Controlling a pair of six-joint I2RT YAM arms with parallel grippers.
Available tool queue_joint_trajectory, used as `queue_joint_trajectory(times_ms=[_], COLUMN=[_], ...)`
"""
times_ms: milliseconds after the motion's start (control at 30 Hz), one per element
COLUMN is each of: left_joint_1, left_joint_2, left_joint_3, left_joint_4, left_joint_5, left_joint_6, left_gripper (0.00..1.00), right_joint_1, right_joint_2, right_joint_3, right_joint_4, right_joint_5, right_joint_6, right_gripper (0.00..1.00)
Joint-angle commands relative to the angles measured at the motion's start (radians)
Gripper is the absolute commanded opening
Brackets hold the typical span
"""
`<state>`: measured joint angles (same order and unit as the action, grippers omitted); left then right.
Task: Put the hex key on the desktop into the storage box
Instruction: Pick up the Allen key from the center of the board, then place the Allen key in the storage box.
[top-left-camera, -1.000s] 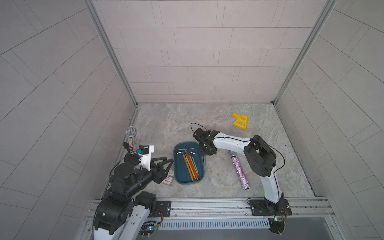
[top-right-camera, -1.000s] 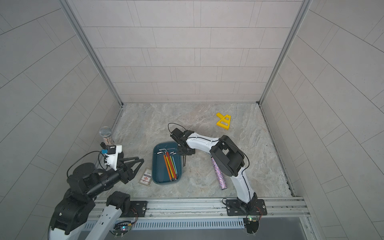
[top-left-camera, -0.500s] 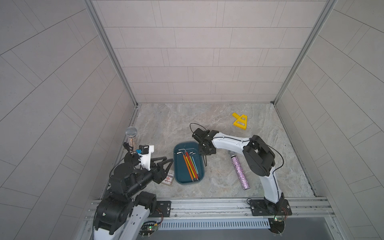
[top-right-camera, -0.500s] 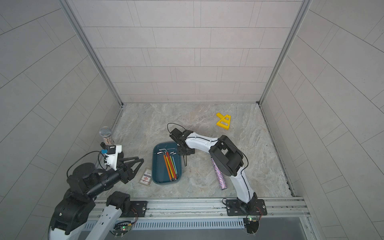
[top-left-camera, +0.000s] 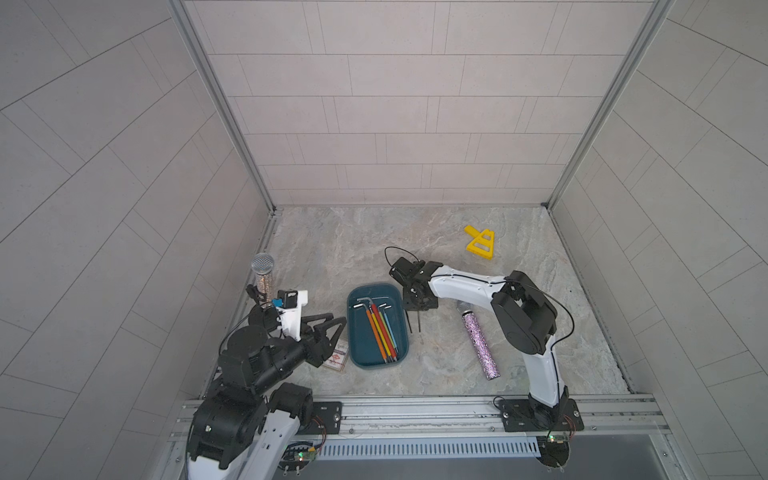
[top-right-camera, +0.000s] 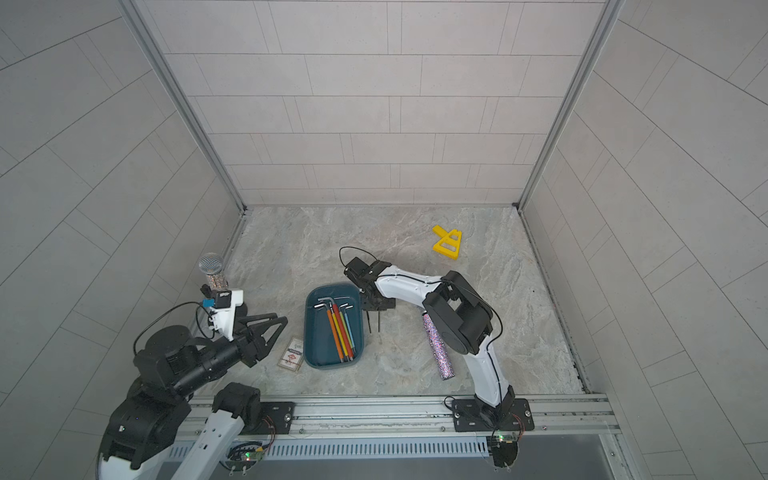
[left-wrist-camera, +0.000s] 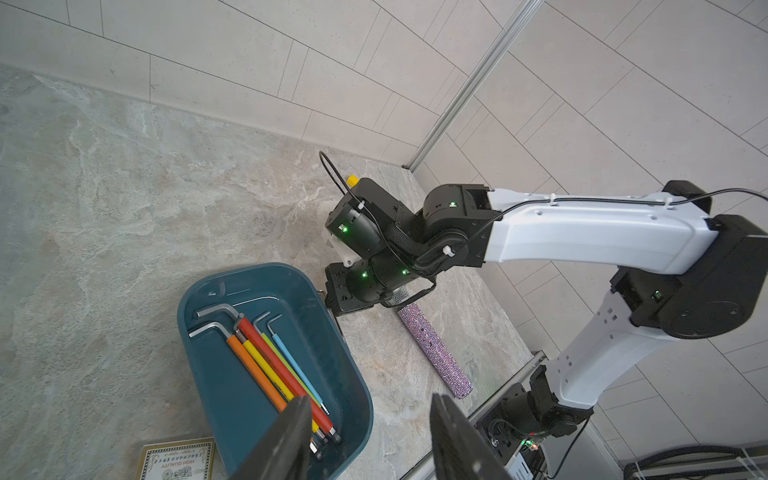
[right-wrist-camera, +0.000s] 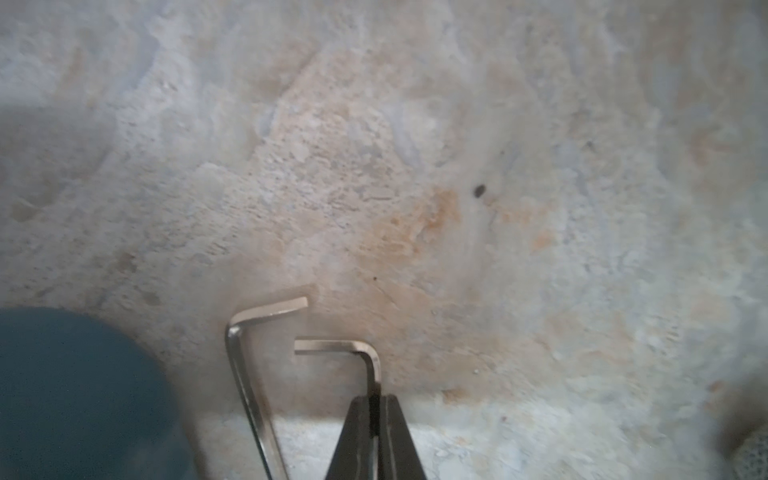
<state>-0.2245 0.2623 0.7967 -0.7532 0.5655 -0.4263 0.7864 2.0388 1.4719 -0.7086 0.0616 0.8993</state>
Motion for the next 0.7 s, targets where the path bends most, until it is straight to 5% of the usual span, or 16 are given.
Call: queue_joint_trajectory(times_ms=[0, 433, 667], left_joint_1=[0.008, 0.010, 0.011], left_joint_2=[-0.006, -0.006, -0.008], left_joint_3=[-0.009, -0.009, -0.009], left_joint_4=[0.022, 0.022, 0.022], left_joint_5=[0.013, 0.013, 0.013], left_joint_6=[0.013, 0.014, 0.014], left_gripper=[0.53, 0.53, 0.53], right_joint_1=[-0.003, 0.074, 0.165], right_joint_2=[-0.075, -0.268, -0.218], right_joint_3=[-0.008, 0.024, 0.121], right_joint_4=[-0.037, -0.026, -0.034], right_joint_5=[0.048, 0.104, 0.053], right_joint_6=[0.008, -0.084, -0.119], right_gripper=[0.00, 0.00, 0.00])
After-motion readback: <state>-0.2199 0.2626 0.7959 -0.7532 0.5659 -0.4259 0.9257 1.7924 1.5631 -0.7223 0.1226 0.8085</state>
